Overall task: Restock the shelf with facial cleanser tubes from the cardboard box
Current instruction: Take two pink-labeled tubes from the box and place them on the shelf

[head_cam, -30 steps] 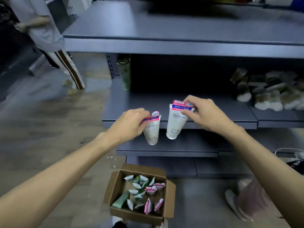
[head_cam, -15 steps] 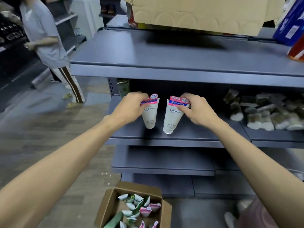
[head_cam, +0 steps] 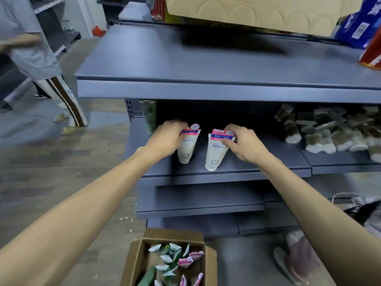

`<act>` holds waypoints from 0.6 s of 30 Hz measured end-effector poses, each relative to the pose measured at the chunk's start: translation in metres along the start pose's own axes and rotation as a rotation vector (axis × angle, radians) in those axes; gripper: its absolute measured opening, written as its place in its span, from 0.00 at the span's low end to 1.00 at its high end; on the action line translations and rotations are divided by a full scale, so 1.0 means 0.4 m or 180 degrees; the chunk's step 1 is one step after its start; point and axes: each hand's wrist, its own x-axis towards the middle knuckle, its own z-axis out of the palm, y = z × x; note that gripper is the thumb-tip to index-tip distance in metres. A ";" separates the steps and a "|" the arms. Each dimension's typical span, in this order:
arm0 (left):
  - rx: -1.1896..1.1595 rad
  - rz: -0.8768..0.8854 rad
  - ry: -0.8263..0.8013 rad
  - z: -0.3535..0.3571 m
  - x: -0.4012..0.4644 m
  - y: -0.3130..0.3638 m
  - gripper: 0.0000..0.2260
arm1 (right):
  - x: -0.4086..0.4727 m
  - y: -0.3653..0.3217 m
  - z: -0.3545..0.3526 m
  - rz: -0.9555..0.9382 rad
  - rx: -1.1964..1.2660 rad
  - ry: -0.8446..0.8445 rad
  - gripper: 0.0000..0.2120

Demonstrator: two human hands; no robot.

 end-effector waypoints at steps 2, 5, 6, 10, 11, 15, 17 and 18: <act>-0.0059 0.0034 -0.0054 0.003 0.005 -0.013 0.04 | -0.003 -0.009 0.004 0.0101 -0.0046 0.0015 0.10; -0.0151 0.0068 -0.0143 0.006 0.014 -0.036 0.06 | -0.012 -0.019 0.017 0.0280 0.0012 0.0108 0.11; -0.0230 0.0074 -0.0149 0.009 0.014 -0.045 0.12 | -0.017 -0.020 0.021 0.0366 0.0101 0.0173 0.12; -0.0578 -0.0175 -0.0084 0.039 -0.016 -0.077 0.32 | -0.044 -0.008 0.059 0.0821 0.0639 0.0398 0.18; -0.0583 -0.0273 -0.0095 0.051 -0.027 -0.082 0.31 | -0.049 -0.003 0.073 0.0938 0.0664 0.0338 0.19; -0.0442 -0.0591 -0.0282 0.094 -0.056 -0.088 0.22 | -0.053 0.007 0.126 0.1256 0.0444 0.0009 0.20; -0.0361 -0.0627 -0.0357 0.113 -0.063 -0.084 0.20 | -0.050 0.005 0.146 0.1288 0.0459 0.0100 0.21; -0.0312 -0.0661 -0.0375 0.121 -0.065 -0.080 0.19 | -0.048 0.006 0.155 0.1292 0.0474 0.0165 0.21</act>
